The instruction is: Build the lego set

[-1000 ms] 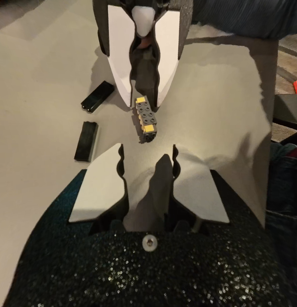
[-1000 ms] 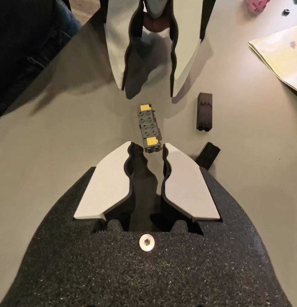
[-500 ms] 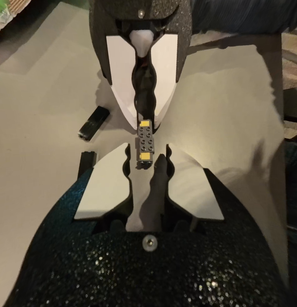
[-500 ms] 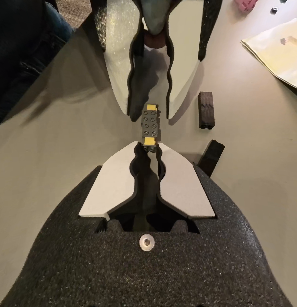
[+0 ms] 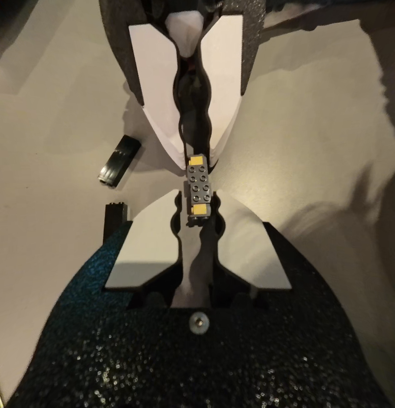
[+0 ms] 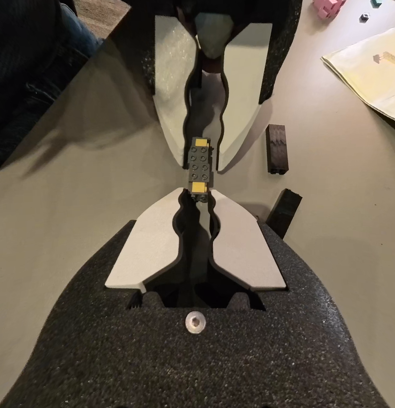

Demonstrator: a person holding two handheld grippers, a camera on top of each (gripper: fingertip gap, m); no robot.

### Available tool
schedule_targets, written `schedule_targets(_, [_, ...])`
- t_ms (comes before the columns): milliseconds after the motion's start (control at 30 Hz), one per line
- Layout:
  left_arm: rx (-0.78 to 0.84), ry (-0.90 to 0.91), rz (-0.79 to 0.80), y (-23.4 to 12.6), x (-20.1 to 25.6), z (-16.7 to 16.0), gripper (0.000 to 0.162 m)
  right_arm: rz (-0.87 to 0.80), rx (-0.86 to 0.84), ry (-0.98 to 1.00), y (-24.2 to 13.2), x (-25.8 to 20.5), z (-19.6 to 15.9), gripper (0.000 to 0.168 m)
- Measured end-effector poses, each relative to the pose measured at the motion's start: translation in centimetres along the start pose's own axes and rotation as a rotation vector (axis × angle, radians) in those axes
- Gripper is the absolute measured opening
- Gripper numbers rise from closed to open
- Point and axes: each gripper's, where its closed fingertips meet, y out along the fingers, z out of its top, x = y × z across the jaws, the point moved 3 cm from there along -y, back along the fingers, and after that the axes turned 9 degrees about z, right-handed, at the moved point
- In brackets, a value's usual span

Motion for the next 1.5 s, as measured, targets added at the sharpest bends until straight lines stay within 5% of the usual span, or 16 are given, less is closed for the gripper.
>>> schedule_targets(33, [0.000, -0.003, -0.001, -0.04, -0.06, -0.06, 0.026, 0.002, 0.000, 0.003, 0.01, 0.00, 0.00, 0.017])
schedule_targets(1100, [0.033, -0.001, -0.039, 0.08, 0.18, 0.00, 0.017, 0.066, 0.015, 0.031, -0.04, -0.37, 0.00, 0.025])
schedule_targets(1500, [0.016, 0.011, 0.009, -0.03, -0.05, -0.35, 0.031, 0.128, 0.039, 0.060, -0.22, -0.91, 0.10, 0.029])
